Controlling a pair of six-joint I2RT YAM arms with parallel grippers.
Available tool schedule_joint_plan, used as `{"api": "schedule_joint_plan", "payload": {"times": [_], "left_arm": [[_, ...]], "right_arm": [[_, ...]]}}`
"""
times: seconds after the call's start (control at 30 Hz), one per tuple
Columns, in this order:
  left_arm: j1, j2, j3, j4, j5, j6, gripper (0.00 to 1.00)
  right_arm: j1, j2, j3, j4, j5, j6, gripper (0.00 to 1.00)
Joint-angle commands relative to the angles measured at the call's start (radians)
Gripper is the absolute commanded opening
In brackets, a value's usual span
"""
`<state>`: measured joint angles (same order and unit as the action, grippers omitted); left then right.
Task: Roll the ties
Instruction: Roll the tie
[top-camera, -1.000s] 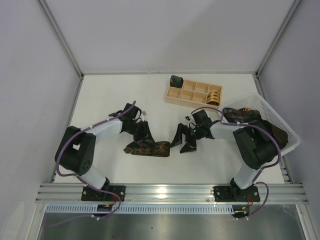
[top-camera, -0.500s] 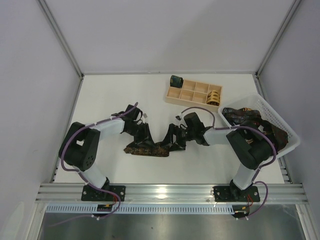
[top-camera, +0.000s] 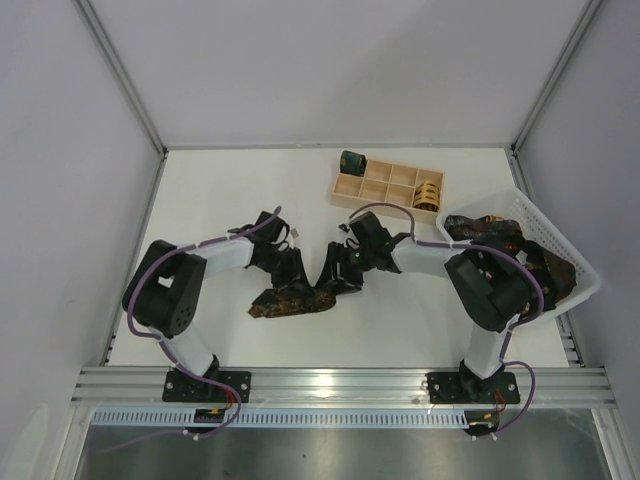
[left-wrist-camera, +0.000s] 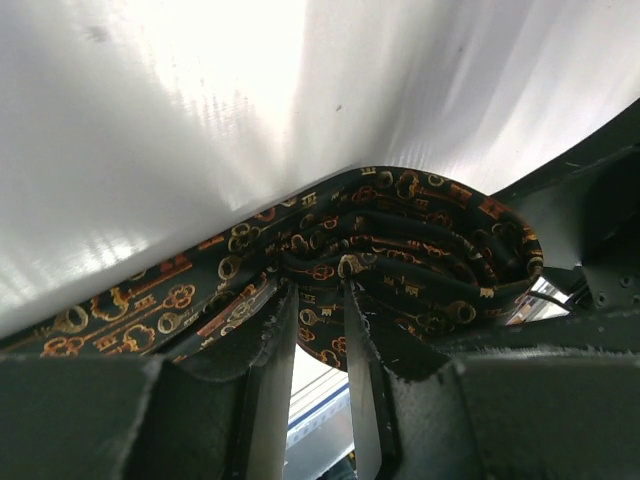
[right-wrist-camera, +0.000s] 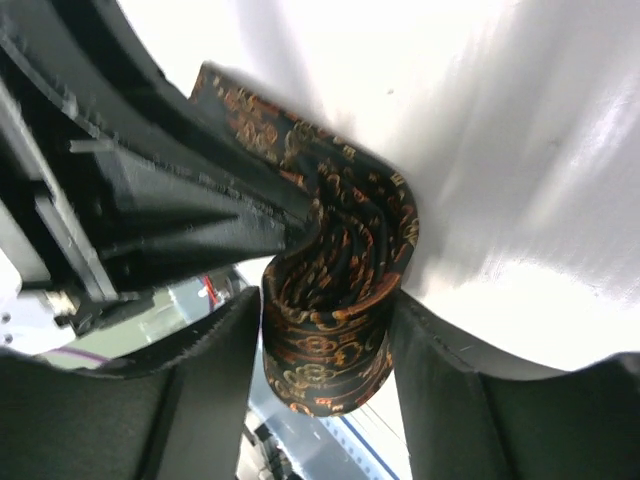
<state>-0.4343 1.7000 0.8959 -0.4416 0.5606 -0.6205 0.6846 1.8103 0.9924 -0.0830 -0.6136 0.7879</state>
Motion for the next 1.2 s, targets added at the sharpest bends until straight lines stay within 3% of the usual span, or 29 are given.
{"api": "schedule_joint_plan", "payload": {"times": [0.0,0.27,0.37,0.63,0.93,1.17], "left_arm": [[-0.027,0.013,-0.003,0.047,-0.002,-0.007,0.31],[-0.043,0.024,0.014,0.070,-0.004,-0.027,0.31],[-0.043,0.021,0.014,0.066,-0.010,-0.024,0.31],[-0.043,-0.039,0.008,0.050,-0.039,-0.031,0.34],[-0.038,-0.118,0.023,-0.005,-0.096,-0.021,0.42],[-0.020,-0.131,0.005,-0.016,-0.097,-0.010,0.41]], "right_arm": [[0.009,0.027,0.087,-0.171,0.025,-0.041,0.57],[0.038,0.050,0.184,-0.388,0.109,-0.102,0.54],[0.039,0.018,0.143,-0.336,0.100,-0.085,0.67],[0.023,-0.029,0.002,-0.204,0.054,-0.075,0.78],[0.024,-0.059,-0.077,-0.067,0.011,0.017,0.78],[0.017,-0.068,-0.107,0.009,0.000,0.048,0.75]]}}
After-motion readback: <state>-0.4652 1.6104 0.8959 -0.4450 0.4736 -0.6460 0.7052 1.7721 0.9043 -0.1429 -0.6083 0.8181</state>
